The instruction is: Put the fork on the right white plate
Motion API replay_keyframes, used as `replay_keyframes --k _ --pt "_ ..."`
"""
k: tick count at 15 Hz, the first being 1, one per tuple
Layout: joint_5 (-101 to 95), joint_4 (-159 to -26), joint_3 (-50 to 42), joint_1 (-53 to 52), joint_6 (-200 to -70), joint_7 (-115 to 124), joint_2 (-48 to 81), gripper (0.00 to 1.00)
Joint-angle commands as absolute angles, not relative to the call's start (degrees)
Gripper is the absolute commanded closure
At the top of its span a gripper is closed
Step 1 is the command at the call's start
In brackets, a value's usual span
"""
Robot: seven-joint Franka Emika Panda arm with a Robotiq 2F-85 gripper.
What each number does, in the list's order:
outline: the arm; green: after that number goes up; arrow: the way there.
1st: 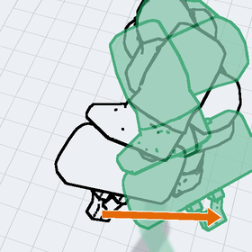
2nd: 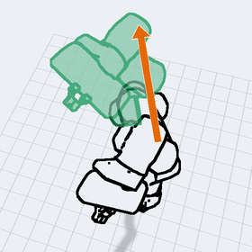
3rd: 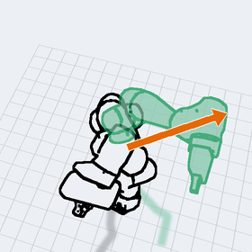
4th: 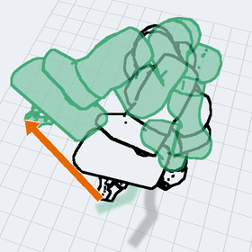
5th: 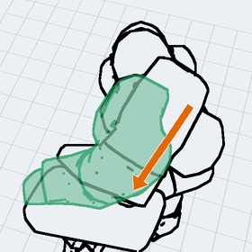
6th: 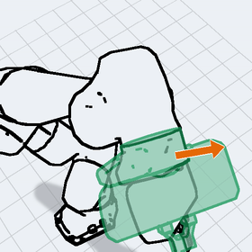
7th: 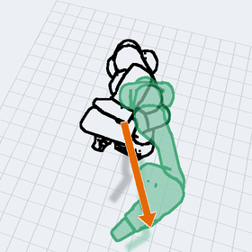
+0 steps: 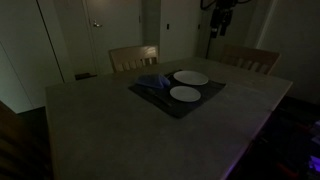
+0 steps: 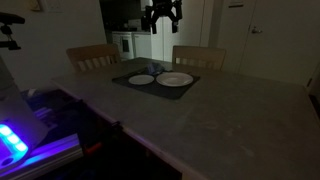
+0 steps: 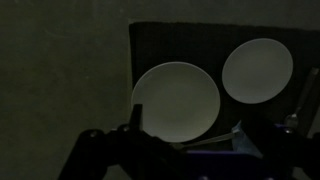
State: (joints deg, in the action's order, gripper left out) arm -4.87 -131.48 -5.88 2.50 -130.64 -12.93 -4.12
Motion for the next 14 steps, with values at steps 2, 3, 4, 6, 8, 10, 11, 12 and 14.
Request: replay_keyframes --k 2,3,4,6,8,10,11,12,14 --pt "-2.7 -123.1 -3.5 2.1 -130.2 -4.4 4.2 0.00" --pt "-1.9 -121.6 -3.1 2.0 -130.0 -1.9 5.5 0.00" --pt "-1.1 -120.4 -2.8 2.0 -130.2 0.2 6.9 0.00" --pt "2.2 -118.0 -2.2 1.9 -129.9 3.0 9.3 0.00" --pt "0.7 -120.3 -2.3 2.1 -130.4 2.2 7.2 0.00" --pt "1.4 -118.9 -2.2 2.1 -130.3 3.3 8.8 0.00" --pt "1.5 -118.6 -2.2 2.1 -130.3 3.5 9.2 0.00" --pt "1.5 -118.5 -2.2 2.1 -130.3 3.5 9.3 0.00" --pt "0.9 -117.6 -2.1 1.6 -130.0 5.1 10.3 0.00"
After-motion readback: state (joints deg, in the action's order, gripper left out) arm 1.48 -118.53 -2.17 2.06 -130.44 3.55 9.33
